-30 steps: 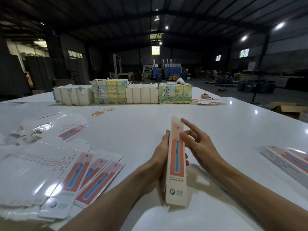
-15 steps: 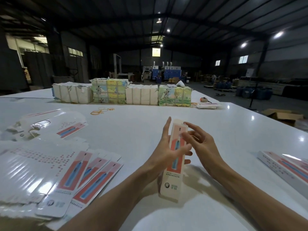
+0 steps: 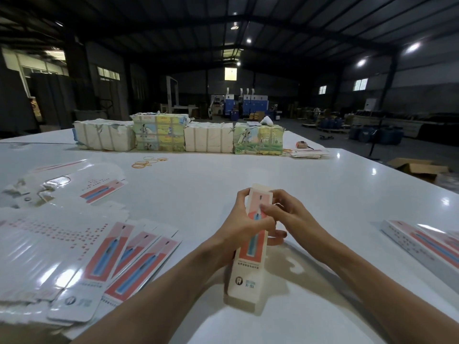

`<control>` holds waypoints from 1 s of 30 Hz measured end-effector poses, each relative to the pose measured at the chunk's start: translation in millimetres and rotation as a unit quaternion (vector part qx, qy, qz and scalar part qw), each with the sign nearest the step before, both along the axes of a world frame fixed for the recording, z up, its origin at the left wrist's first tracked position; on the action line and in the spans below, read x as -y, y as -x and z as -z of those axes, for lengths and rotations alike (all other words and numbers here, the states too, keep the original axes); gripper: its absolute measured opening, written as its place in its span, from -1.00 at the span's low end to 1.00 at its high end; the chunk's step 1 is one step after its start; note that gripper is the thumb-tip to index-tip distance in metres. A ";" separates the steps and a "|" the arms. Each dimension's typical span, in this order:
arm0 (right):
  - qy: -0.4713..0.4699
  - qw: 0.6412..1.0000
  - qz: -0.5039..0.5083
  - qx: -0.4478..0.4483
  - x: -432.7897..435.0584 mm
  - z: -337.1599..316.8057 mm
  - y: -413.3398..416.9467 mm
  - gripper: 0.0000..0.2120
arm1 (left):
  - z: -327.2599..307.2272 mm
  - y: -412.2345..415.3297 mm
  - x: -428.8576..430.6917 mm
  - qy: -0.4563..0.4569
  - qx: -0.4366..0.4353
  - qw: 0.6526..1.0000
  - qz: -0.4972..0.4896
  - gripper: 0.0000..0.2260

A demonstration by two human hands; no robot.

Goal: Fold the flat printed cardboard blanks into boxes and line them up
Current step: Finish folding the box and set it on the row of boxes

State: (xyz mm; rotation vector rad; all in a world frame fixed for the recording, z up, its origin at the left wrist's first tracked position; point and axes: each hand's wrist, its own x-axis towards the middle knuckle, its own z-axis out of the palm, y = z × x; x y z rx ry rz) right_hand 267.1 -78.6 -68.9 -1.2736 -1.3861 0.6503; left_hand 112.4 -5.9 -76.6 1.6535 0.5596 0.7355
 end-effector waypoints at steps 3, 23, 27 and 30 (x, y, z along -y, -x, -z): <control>0.028 0.999 -0.009 -0.034 -1.9 2.3 -2.0 -0.70 | -1.0 1.1 0.0 -0.006 -0.040 0.999 -0.010 -0.23; -0.064 0.991 0.032 -0.115 0.7 -10.4 -9.2 -0.74 | -4.9 1.7 1.7 -0.025 -0.063 0.997 0.029 -0.22; -0.036 0.980 0.050 -0.190 -1.2 -13.2 -9.7 -0.78 | -1.5 1.7 -0.3 -0.033 -0.072 0.995 0.059 -0.17; -0.011 0.973 0.049 -0.224 -1.7 -12.7 -13.1 -0.86 | -0.5 3.7 -3.0 -0.037 -0.065 0.995 0.069 -0.10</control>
